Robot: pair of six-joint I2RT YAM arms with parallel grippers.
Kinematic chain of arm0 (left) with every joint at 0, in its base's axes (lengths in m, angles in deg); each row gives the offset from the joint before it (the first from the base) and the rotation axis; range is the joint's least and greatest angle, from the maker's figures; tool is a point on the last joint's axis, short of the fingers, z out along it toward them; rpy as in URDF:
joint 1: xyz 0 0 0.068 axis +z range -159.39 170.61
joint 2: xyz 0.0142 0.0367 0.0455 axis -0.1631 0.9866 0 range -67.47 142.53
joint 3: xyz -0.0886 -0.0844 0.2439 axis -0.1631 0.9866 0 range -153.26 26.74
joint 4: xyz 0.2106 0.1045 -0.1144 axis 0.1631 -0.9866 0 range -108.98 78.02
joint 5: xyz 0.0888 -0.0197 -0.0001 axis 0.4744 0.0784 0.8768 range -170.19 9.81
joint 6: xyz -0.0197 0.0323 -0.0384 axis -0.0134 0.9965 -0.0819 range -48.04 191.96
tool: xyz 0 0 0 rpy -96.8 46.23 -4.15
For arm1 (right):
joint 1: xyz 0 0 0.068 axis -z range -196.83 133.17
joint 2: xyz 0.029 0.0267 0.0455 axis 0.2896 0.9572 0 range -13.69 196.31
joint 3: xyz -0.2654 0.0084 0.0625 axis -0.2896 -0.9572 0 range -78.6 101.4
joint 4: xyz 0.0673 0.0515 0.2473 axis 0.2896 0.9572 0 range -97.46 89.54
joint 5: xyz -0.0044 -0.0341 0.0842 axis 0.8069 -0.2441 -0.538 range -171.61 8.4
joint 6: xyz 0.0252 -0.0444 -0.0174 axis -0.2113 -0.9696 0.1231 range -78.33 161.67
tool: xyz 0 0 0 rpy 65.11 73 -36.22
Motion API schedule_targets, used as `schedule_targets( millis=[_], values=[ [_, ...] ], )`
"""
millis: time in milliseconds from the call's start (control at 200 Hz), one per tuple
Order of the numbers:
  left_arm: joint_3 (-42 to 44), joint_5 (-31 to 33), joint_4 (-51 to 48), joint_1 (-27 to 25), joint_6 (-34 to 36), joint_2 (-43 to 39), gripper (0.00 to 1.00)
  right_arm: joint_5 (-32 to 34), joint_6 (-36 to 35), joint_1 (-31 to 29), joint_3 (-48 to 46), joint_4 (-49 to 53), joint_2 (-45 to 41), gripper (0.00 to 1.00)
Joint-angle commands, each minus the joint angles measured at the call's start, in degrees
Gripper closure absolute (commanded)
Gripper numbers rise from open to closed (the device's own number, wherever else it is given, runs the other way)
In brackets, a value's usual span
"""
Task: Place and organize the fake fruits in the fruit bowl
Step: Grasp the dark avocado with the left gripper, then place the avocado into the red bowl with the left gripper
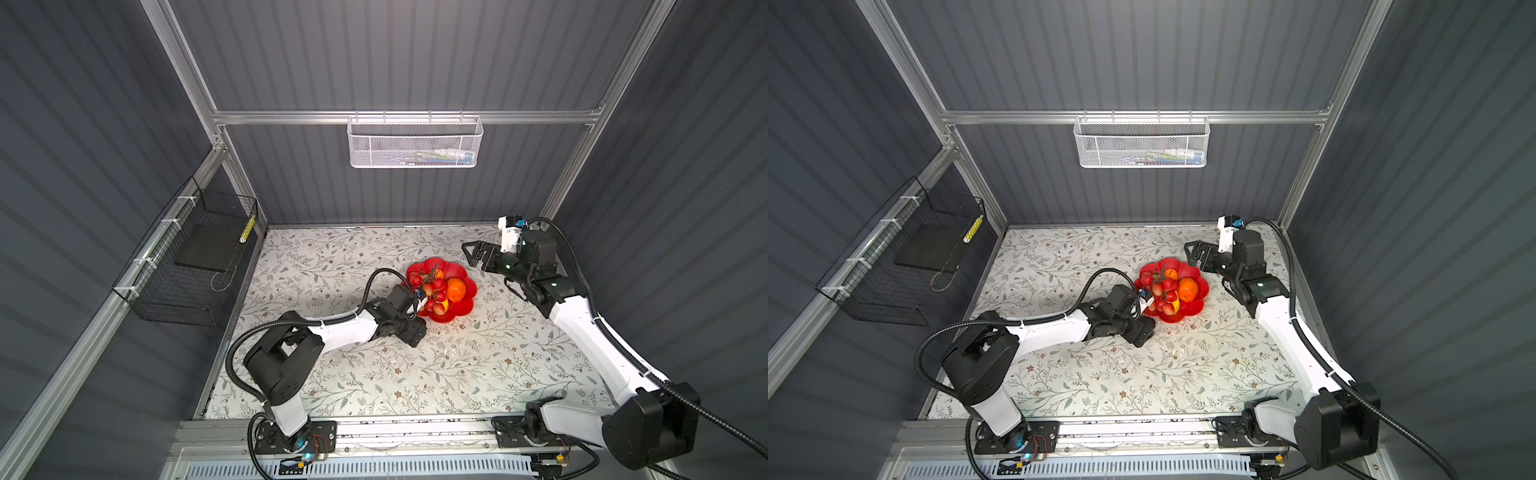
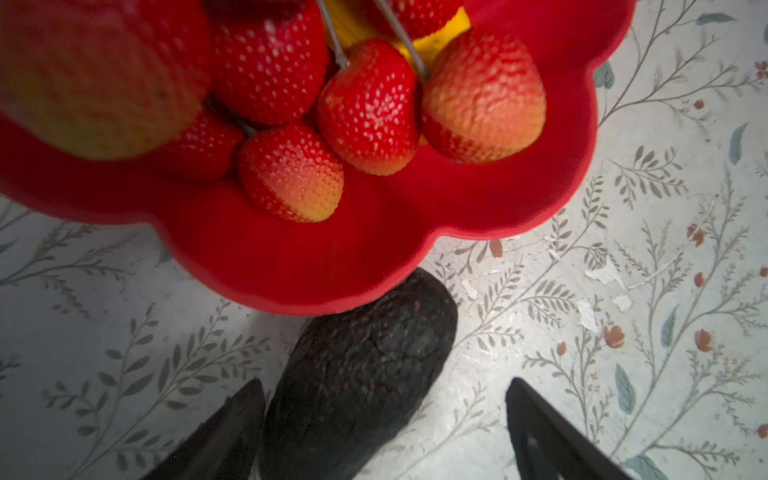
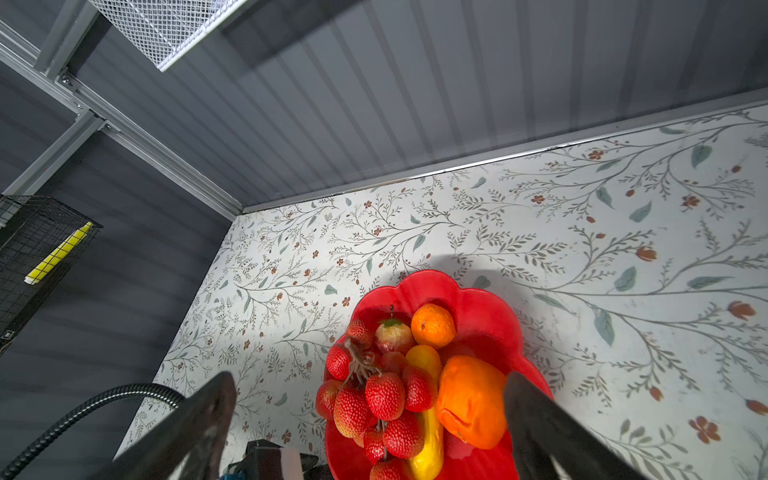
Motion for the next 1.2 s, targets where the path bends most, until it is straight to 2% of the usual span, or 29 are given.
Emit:
schedule_targets(
  millis=[0, 220, 400, 615, 790, 935, 1196],
  values=[
    [-1.98, 0.50, -3.09, -0.05, 0.98, 2.19, 0.15, 1.03, -0.72, 0.56, -0.96, 0.72, -1.88, 0.01],
    [-1.96, 1.97, -3.68, -0.04, -0.99, 3.06, 0.52, 0.73, -0.52, 0.79, -1.41, 0.64, -2.25, 0.01],
    [2.09, 0.89, -3.36, -0.03, -3.05, -3.95, 0.69, 0.64, 0.23, 0.87, -2.17, -0.35, -2.30, 0.01],
    [4.02, -3.11, -6.76, -0.22, -3.54, -15.45, 0.70, -0.02, 1.47, 1.03, -3.33, -1.22, -1.84, 0.01],
    [0.99, -4.51, -7.77, -0.29, -2.28, -17.10, 0.70, 1.10, 1.83, 1.37, -4.73, -0.81, -4.02, 0.01],
    [-4.55, -6.27, -5.37, -0.35, 0.23, -12.22, 0.69, 4.22, 2.03, 1.82, -6.09, 0.99, -9.40, 0.01],
    [-22.10, -7.98, -8.09, -0.37, 3.90, 5.57, 0.68, 8.32, 3.81, 2.71, -11.95, 2.64, -19.00, 0.01]
  ],
)
